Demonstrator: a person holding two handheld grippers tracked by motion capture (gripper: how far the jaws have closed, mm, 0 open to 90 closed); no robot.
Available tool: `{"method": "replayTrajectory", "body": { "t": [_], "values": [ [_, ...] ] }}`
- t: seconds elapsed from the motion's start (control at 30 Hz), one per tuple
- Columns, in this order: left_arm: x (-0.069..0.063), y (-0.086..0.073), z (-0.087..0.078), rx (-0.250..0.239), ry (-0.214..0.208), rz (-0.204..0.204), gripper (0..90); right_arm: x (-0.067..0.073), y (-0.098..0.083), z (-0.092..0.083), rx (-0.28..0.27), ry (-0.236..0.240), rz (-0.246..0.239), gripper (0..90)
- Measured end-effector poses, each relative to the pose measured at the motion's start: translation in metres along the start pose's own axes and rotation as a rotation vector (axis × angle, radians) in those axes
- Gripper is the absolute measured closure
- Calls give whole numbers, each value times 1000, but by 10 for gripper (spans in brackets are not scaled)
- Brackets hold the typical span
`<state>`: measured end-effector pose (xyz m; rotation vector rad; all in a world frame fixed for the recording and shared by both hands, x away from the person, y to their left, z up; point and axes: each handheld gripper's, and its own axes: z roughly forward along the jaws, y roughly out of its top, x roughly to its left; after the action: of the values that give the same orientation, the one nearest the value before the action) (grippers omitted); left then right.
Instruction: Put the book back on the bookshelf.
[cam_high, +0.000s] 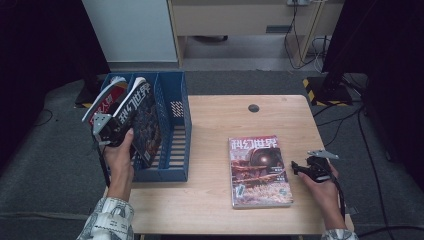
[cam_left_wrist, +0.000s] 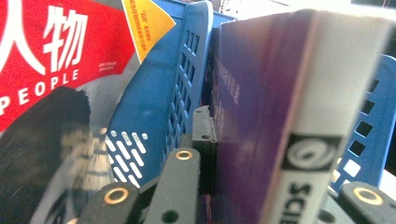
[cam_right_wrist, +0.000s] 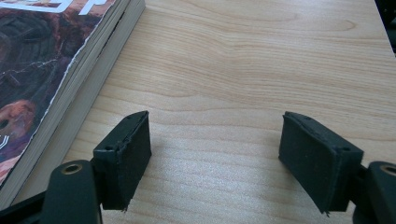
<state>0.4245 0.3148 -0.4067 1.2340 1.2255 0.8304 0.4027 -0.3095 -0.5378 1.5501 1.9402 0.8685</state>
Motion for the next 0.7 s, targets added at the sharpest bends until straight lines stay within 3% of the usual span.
{"method": "replayTrajectory", "body": {
  "t": [0.2,0.47,0.7],
  "values": [
    [0,0,-1,7,12,2,814,0,0,0,-1,0,-2,251],
    [0,-3,-2,-4,5,-26,784,0,0,0,0,1,-2,251],
    [-2,-2,-5,2,-3,-6,740,0,0,0,-1,0,-2,251]
  ]
}}
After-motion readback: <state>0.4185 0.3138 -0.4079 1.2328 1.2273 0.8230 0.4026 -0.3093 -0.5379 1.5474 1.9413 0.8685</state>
